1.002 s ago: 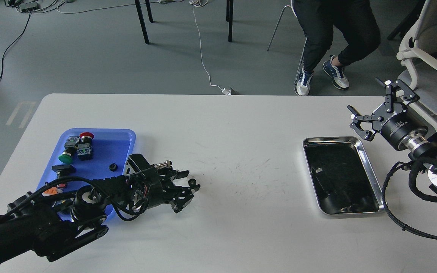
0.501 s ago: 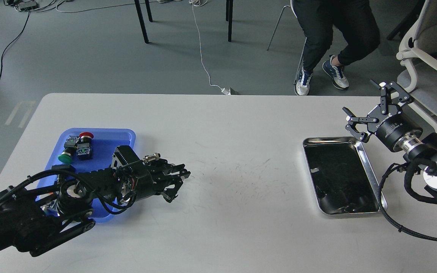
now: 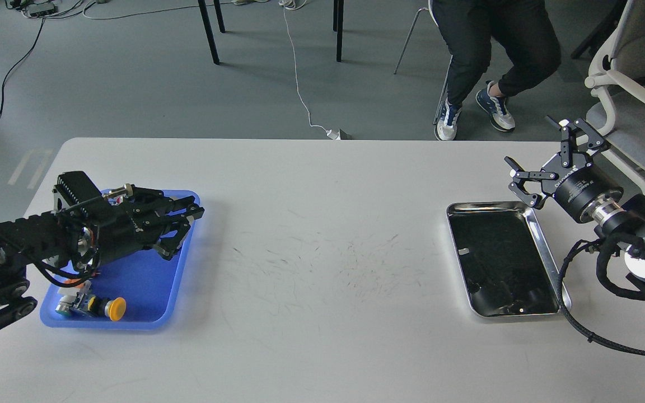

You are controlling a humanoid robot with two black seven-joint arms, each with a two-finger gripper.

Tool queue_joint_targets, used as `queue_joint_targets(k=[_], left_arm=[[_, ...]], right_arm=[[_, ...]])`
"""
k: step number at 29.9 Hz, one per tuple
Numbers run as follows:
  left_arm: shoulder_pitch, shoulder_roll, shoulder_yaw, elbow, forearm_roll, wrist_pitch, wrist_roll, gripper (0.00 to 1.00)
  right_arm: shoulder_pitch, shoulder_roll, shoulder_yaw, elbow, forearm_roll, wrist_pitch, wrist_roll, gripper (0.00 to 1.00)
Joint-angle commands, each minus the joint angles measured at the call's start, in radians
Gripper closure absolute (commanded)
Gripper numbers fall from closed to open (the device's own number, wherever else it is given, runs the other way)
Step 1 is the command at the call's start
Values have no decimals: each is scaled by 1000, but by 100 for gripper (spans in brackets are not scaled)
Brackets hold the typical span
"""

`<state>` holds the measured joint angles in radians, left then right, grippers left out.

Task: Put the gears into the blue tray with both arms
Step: 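Carry the gear with the left gripper into the blue tray and place it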

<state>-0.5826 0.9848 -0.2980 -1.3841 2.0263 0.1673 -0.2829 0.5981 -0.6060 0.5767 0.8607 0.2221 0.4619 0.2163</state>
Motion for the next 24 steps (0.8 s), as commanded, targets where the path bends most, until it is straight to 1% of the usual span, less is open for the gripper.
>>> queue_joint_targets(k=[1, 7, 15, 24], left_arm=[[69, 12, 2, 48, -18, 61, -25, 94], [132, -11, 3, 169, -23, 144, -50, 94], [147, -89, 3, 310, -26, 189, -78, 94], [190, -107, 5, 326, -61, 192, -79, 93]], right_arm=[[-1, 2, 0, 0, -3, 0, -2, 5], [2, 2, 0, 0, -13, -3, -2, 5], [0, -6, 0, 0, -29, -2, -2, 5], [-4, -12, 0, 0, -29, -2, -2, 5]])
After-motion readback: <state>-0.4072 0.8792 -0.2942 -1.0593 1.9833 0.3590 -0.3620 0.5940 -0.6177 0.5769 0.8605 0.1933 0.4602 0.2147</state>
